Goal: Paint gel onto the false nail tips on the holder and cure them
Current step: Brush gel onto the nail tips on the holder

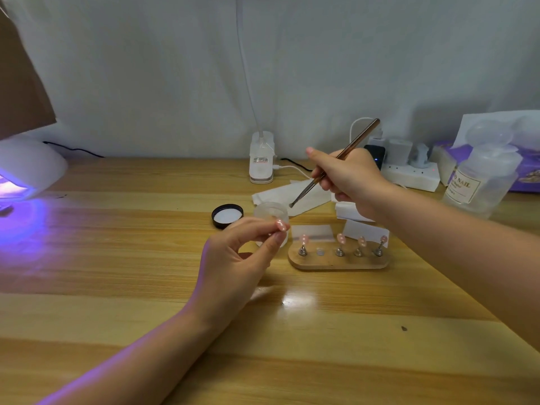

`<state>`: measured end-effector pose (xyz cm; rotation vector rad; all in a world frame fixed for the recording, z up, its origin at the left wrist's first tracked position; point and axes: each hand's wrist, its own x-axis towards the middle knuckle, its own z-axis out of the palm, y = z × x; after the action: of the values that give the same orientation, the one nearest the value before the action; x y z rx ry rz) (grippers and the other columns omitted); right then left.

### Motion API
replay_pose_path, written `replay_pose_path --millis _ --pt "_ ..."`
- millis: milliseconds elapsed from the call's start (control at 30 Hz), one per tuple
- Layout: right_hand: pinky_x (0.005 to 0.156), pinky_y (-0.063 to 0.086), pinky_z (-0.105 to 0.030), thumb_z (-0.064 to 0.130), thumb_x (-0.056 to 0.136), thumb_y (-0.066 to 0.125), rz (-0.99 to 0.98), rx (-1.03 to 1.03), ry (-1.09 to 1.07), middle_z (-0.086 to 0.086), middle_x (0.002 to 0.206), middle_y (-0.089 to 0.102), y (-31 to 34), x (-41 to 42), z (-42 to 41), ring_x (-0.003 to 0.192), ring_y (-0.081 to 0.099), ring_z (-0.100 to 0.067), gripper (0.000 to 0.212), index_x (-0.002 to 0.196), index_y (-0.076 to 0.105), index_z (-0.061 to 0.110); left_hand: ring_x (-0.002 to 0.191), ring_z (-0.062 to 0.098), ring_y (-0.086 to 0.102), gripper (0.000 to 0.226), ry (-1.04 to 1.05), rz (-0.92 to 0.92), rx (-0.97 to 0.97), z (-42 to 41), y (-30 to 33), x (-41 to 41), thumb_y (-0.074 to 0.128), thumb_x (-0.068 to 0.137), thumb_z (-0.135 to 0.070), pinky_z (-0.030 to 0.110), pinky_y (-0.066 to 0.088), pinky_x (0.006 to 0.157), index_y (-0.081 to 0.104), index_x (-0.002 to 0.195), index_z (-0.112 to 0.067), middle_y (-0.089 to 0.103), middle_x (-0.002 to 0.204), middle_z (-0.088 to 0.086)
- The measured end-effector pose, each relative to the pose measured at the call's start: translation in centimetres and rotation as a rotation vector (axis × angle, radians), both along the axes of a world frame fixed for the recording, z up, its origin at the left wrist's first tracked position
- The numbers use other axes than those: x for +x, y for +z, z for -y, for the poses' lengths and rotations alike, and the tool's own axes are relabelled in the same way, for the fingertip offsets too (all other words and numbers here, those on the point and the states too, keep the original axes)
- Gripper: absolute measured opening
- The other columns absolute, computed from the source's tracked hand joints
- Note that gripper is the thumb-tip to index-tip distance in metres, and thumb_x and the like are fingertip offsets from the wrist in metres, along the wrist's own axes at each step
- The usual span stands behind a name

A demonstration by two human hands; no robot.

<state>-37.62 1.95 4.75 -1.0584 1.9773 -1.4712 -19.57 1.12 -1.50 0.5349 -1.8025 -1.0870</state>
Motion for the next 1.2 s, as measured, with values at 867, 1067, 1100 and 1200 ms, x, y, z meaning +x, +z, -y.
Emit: replay_pose_path --millis 867,1067,1100,1200 --pt "0.064 0.05 -0.029 0.033 0.09 0.044 -0.51 -0.626 0.202 0.0 0.072 0.066 -6.1 3.1 -10.5 0.07 0.063 -0.009 0.032 0.078 0.066 0.013 0.067 0.013 0.059 0.017 -0.174 0.17 -0.125 -0.6 -0.6 -0.2 0.062 0.074 -0.025 0.034 0.046 0.041 0.071 0.087 -0.027 0.066 0.079 -0.001" --pt "0.066 0.05 -0.024 0.027 0.087 0.046 -0.548 -0.611 0.183 0.003 0.073 0.067 -6.2 3.0 -10.3 0.072 0.063 -0.007 0.03 0.077 0.069 0.01 0.067 0.015 0.059 0.02 -0.156 0.18 -0.111 -0.5 -0.7 -0.2 0.067 0.077 -0.012 0.034 0.047 0.043 0.071 0.085 -0.029 0.066 0.084 -0.005" --pt "0.066 0.05 -0.024 0.027 0.087 0.047 -0.551 -0.604 0.181 0.003 0.073 0.067 -6.3 3.0 -10.3 0.072 0.063 -0.007 0.03 0.077 0.069 0.01 0.067 0.016 0.059 0.019 -0.155 0.183 -0.109 -0.5 -0.7 -0.2 0.067 0.077 -0.012 0.036 0.047 0.043 0.071 0.084 -0.03 0.066 0.084 -0.005" --pt "0.066 0.049 -0.023 0.026 0.087 0.048 -0.55 -0.592 0.192 0.003 0.072 0.067 -6.4 3.0 -10.2 0.07 0.062 -0.007 0.029 0.076 0.069 0.009 0.067 0.014 0.059 0.015 -0.166 0.19 -0.1 -0.5 -0.6 -0.1 0.065 0.076 -0.019 0.04 0.048 0.044 0.071 0.085 -0.03 0.066 0.083 -0.006"
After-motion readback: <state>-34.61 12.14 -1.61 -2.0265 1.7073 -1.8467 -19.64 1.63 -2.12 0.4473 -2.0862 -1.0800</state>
